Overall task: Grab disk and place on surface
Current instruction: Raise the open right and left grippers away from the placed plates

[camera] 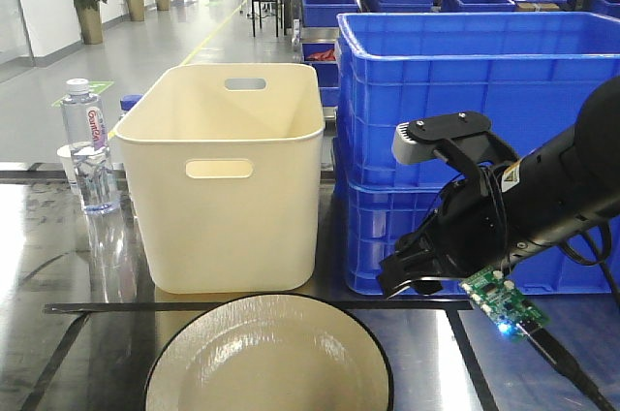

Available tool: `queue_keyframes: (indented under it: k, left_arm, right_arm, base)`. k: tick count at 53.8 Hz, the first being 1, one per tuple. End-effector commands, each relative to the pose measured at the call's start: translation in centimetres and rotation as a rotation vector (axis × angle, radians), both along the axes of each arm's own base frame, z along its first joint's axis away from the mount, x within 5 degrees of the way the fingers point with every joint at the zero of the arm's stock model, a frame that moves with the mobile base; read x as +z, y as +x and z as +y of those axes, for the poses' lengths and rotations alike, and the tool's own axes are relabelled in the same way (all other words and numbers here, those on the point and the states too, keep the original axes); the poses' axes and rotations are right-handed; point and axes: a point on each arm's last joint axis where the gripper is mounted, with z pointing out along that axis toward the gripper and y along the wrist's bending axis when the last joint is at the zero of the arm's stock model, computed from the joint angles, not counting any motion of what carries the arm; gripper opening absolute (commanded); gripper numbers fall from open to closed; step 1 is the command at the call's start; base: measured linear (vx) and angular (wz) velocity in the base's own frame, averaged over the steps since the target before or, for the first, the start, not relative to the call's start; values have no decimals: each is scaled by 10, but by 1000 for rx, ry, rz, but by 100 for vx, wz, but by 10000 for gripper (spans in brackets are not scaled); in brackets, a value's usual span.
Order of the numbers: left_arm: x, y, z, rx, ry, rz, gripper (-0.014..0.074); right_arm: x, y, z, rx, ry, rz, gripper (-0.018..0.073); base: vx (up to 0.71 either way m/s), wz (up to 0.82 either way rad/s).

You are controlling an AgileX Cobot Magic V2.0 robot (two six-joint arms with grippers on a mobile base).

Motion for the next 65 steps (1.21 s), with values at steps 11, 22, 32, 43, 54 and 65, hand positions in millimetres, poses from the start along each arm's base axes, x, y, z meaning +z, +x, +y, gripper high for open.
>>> queue_keyframes:
  k: [11,22,32,43,54,65]
  left_arm:
    - [17,-1,0,-4,-17,-130,-7]
    - [17,-1,0,-4,-17,-130,-7]
    - [17,-1,0,-4,-17,-130,-7]
    - [17,-1,0,-4,-17,-130,-7]
    - [17,-1,0,-4,-17,-130,-7]
    - [17,-1,0,-4,-17,-130,-7]
  right_arm:
    - [22,-4,-3,-11,47,-103,491]
    - [22,-4,-3,-11,47,-103,491]
    - [22,-4,-3,-11,47,-103,491]
    - [22,-4,-4,-12,39,-108,491]
    - [23,-8,-7,-43,43,-113,459]
    - [19,-43,-25,-125,119,-197,235]
  base:
    - [0,0]
    - [0,0]
    - [0,0]
    - [0,0]
    - [0,0]
    - [0,0]
